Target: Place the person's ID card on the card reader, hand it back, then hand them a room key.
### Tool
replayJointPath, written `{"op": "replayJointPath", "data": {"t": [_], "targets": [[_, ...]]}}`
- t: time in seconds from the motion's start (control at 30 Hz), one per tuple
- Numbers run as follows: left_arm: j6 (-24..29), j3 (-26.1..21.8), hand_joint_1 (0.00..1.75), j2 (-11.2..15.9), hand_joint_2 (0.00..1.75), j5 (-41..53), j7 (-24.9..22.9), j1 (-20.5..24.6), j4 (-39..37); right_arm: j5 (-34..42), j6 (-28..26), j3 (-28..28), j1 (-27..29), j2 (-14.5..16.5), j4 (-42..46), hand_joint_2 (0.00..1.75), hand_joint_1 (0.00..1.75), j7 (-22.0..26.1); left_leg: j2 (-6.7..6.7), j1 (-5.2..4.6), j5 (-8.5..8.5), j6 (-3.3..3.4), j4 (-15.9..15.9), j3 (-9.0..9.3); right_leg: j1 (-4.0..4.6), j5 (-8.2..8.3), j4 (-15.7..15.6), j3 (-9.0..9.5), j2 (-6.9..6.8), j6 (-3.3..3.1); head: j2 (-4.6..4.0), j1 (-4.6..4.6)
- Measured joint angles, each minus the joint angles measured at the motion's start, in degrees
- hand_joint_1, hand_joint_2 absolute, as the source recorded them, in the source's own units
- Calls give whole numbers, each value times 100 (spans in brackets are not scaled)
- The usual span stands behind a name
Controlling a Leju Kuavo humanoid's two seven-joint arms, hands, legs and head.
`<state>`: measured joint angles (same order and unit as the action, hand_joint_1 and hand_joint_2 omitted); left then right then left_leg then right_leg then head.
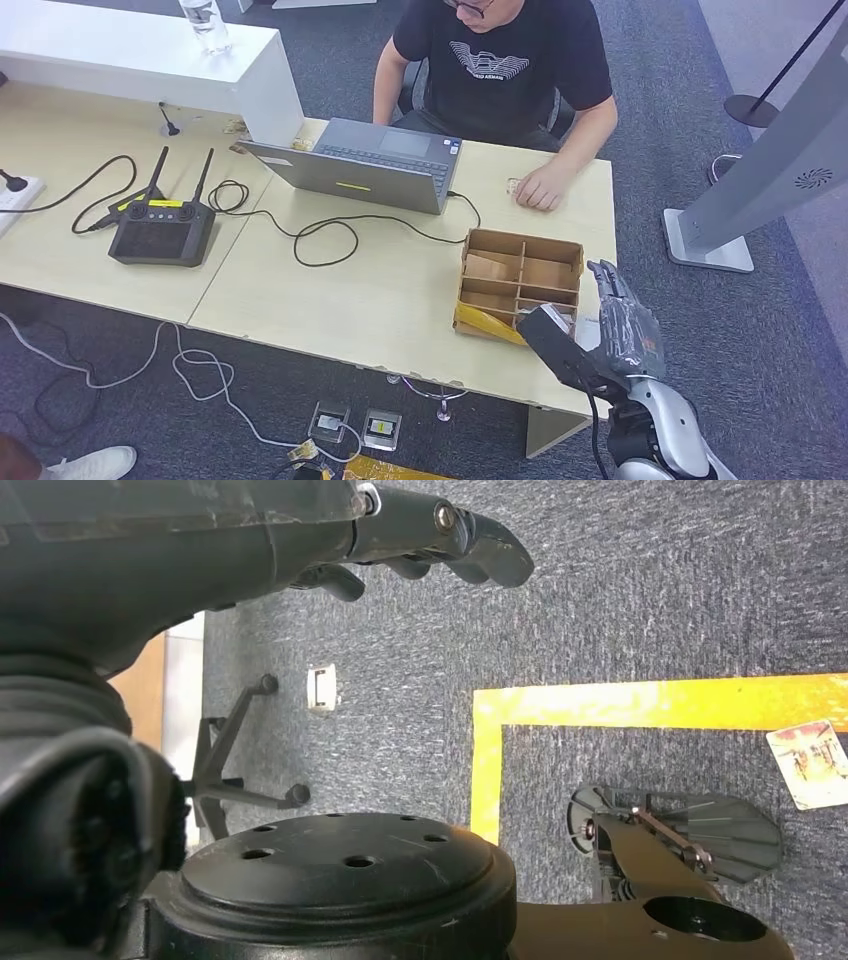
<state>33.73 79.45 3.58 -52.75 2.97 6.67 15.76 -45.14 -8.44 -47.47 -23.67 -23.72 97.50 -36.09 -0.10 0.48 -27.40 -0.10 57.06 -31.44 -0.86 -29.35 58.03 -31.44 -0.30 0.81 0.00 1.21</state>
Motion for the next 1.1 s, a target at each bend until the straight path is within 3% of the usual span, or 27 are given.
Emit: {"op": "replayJointPath", "data": {"t": [0.77, 0.93, 1.1], "targets": [[4, 0, 0, 0, 0, -70, -20, 0, 9, 108, -224, -533, -428, 486, -771, 175, 0, 103, -1, 1, 1, -1, 0, -1, 1, 0, 1, 0, 0, 0, 0, -1], [17, -4, 0, 1, 0, -126, -24, -1, 15, -318, -366, -965, -855, 878, -1644, 175, 0, 256, -1, 1, 1, -1, 0, -1, 1, 0, 1, 0, -1, 0, 1, -1], [13, -2, 0, 3, 0, -109, -24, -1, 15, -398, -437, -1087, -901, 969, -1980, 175, 0, 242, -2, 1, 1, -1, 0, -1, 1, 0, 1, 0, 0, 0, 0, -1]]}}
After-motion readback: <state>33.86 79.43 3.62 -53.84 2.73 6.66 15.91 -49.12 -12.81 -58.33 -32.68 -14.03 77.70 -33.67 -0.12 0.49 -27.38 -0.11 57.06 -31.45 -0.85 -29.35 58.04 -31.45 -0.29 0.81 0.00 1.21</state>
